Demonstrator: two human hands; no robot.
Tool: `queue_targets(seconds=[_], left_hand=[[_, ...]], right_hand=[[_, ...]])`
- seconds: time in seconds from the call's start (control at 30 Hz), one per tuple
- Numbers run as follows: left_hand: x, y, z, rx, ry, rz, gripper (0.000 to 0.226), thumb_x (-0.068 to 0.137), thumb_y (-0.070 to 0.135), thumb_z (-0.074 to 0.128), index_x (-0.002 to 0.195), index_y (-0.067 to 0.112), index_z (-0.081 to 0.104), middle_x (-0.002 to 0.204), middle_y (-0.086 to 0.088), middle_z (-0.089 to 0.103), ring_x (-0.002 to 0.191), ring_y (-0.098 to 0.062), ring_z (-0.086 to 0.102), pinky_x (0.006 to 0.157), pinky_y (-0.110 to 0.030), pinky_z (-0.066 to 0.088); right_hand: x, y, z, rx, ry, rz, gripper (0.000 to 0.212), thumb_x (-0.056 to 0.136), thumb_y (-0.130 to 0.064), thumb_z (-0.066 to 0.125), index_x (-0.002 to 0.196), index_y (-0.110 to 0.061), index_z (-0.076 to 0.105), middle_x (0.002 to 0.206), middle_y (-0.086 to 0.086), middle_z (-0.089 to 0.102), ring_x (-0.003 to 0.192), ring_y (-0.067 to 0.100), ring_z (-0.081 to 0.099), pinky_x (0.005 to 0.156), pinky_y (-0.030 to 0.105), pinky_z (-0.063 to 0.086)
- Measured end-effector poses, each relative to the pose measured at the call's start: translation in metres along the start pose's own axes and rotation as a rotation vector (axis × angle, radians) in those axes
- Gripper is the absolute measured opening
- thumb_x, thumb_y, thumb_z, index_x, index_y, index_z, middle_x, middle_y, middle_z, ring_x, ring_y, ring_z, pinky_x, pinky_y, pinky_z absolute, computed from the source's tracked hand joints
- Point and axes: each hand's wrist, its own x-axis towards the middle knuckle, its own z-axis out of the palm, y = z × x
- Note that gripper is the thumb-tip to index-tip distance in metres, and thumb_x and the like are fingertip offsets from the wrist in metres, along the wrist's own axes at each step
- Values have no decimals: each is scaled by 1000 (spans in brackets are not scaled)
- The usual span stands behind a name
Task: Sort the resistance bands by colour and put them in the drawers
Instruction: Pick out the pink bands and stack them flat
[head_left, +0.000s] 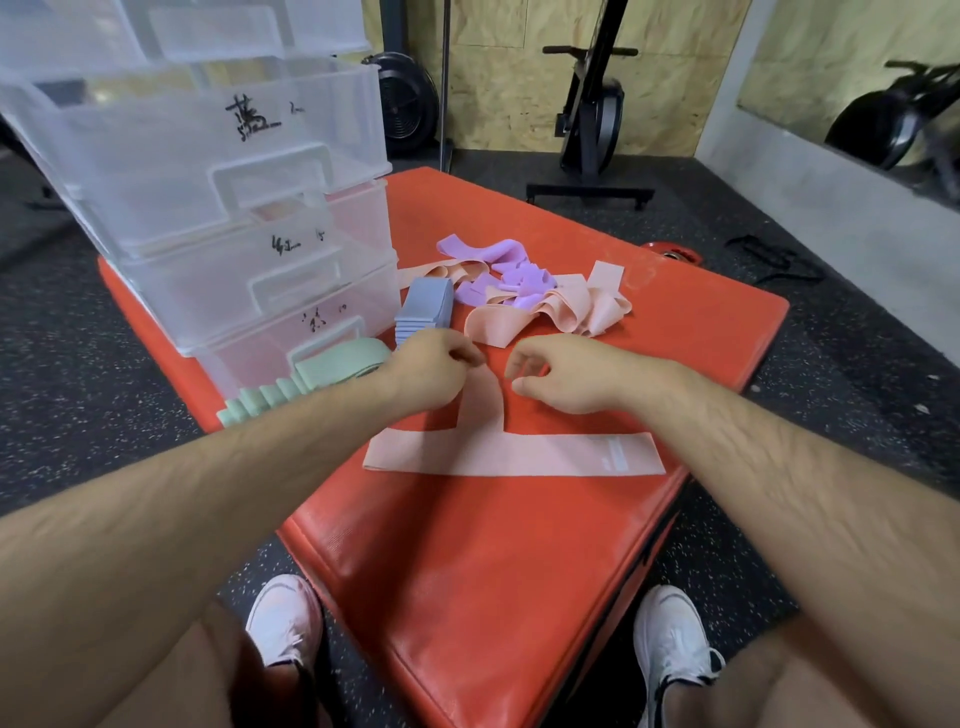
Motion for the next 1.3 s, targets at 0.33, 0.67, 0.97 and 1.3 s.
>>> queue_targets(seconds=[0.33, 0.67, 0.97, 1.3], left_hand=[[16, 18, -9, -636, -56, -149, 45, 78, -14, 66, 118, 5, 65, 84, -5, 67, 69, -15, 68, 65, -26, 59], [16, 14, -11, -410, 117, -113, 13, 86, 25, 68, 82, 12, 68, 60, 5, 57, 56, -13, 48, 61, -28, 44], [13, 17, -20, -418, 40, -84, 36, 79, 48, 76, 77, 17, 59, 67, -1, 52, 62, -18, 44, 52, -26, 35], [4, 30, -31, -480, 52, 202, 15, 89, 23, 72, 96, 9, 70, 80, 0, 62, 68, -5, 57, 63, -33, 42]], right_hand=[[8, -4, -4, 357, 114, 17, 49, 70, -14, 82, 100, -36, 51, 121, 0, 57, 91, 17, 66, 71, 32, 55], [3, -7, -21, 571, 184, 55, 41, 84, 5, 50, 111, -21, 65, 94, -4, 67, 73, 11, 57, 67, 27, 46], [2, -2, -26, 443, 333, -21, 29, 103, -32, 53, 98, -6, 65, 70, -8, 48, 61, 9, 41, 53, 18, 34], [3, -11, -26, 314, 312, -114, 27, 103, -32, 49, 109, -13, 66, 95, -2, 65, 87, 14, 56, 77, 31, 44]])
